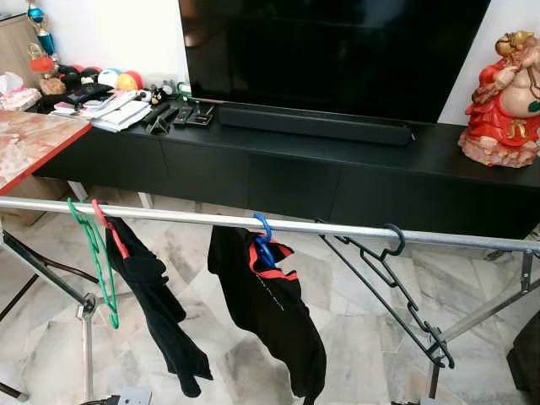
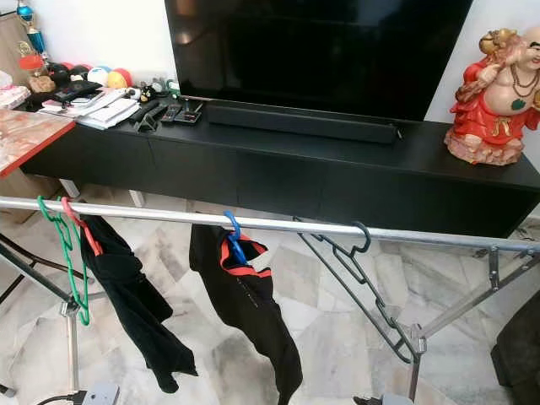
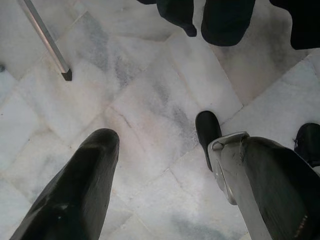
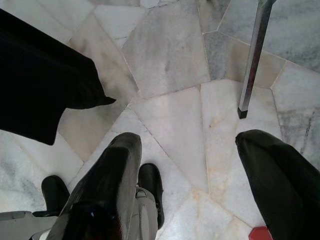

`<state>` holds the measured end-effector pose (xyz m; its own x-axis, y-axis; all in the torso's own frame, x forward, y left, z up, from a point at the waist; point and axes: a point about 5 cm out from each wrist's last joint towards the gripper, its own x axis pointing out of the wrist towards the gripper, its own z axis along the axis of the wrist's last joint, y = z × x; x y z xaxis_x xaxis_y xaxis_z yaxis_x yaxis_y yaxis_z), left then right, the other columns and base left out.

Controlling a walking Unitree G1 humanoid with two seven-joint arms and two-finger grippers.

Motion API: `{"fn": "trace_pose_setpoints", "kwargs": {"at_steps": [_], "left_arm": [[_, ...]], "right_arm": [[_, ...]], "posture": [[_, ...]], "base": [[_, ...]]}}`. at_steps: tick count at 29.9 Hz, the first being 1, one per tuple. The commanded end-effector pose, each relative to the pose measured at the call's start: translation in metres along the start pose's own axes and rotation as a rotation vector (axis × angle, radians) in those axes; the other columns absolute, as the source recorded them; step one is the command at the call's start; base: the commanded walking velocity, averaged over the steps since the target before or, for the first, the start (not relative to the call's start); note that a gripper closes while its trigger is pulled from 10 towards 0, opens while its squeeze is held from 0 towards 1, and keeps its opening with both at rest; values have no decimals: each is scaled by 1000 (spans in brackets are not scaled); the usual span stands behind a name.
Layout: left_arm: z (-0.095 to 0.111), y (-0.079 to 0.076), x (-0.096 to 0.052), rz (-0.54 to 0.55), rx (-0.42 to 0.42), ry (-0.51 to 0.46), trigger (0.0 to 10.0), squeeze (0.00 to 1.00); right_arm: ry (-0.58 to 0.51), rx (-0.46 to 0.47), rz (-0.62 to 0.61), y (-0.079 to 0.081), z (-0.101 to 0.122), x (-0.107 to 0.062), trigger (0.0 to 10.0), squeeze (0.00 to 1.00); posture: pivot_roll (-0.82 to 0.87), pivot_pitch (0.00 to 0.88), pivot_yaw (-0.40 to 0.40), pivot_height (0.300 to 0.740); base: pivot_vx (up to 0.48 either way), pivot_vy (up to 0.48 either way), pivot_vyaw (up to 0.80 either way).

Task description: Hang hanger

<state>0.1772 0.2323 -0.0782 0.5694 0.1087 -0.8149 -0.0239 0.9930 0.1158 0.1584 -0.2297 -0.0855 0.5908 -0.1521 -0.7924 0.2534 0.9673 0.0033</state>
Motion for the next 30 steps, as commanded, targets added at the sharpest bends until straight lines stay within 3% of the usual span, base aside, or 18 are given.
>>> {"fn": "trace_pose_setpoints", "kwargs": {"at_steps": [1,25,26,30], "left_arm": [[-32,-10,-5,46,-105,92,10000,0],[-32,-10,-5,47,-109,91,10000,0],[-25,-4,-5,72,-105,54,10000,0],[-22,-2,-4,82,-103,36,10000,0]], "right_arm": [[47,-92,78,9,48,12,10000,0],[51,-109,78,9,48,12,10000,0],[32,-100,83,16,59,14,10000,0],[24,-105,89,19,64,14,10000,0]], "posture": [[30,185,-57,740],[27,187,-59,740],[52,205,-65,740],[50,208,-64,740]], "base": [[0,0,0],[0,0,0],[0,0,0],[0,0,0]]}}
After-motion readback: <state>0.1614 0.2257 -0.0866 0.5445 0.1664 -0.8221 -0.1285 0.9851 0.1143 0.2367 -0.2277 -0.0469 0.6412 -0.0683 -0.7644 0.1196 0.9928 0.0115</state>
